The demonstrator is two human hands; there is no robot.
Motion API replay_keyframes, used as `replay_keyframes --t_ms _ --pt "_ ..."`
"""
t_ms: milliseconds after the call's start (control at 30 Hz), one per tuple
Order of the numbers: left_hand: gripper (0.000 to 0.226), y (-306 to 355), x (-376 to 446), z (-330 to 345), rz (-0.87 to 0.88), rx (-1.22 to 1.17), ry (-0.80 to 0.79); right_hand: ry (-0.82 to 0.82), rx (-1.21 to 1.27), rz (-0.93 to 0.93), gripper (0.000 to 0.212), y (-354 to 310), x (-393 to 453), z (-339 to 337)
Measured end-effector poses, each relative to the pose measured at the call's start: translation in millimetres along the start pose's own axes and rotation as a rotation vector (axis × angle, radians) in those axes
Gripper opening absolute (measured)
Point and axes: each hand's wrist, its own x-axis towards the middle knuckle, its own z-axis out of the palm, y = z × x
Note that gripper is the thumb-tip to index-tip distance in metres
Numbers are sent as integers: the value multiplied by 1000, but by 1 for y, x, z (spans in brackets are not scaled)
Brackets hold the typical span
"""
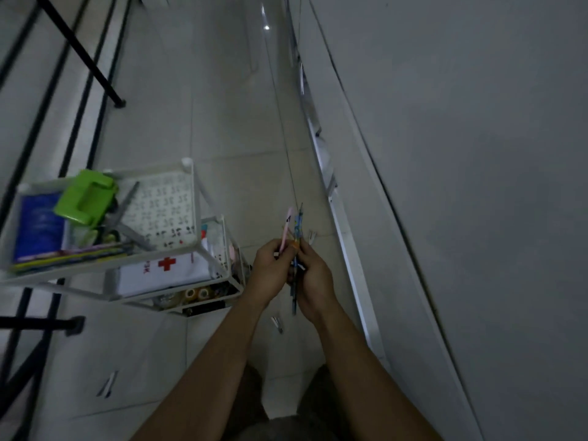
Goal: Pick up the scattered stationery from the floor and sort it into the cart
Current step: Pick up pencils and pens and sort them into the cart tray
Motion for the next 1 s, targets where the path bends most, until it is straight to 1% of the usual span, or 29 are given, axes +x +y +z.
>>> replay_keyframes --t_ms 67,167,233,333,467,567,700,800,900,967,1000 --pt "18 23 -11 -11 22 -6 -4 10 -25 -16 34 -20 -12 20" --pt "21 49 -17 -32 64 14 13 15 -91 -40 24 -38 -25 49" --pt "25 59 -16 -49 79 23 24 2 -157 -54 17 -44 -31 69" --pt "24 69 -15 -75 125 25 32 -13 -232 -109 16 -45 -32 96" --pt "23 76 -17 -116 193 3 60 -43 -290 -183 15 -43 -36 132" --pt "22 74 -14 -151 227 -23 111 -70 -364 -226 11 -39 -35 161" --pt "23 72 -10 -201 268 -4 211 -78 -436 -207 8 -25 -32 196" --pt "22 61 -5 -239 260 -58 169 -51 -484 -206 7 -10 -27 218" --pt "18 49 2 -276 267 143 124 -69 -544 -216 7 3 -19 238" --pt "15 42 4 -297 242 287 81 -54 -575 -214 7 11 -13 250" --pt "19 38 6 -307 217 331 56 -35 -583 -227 8 16 -9 255"
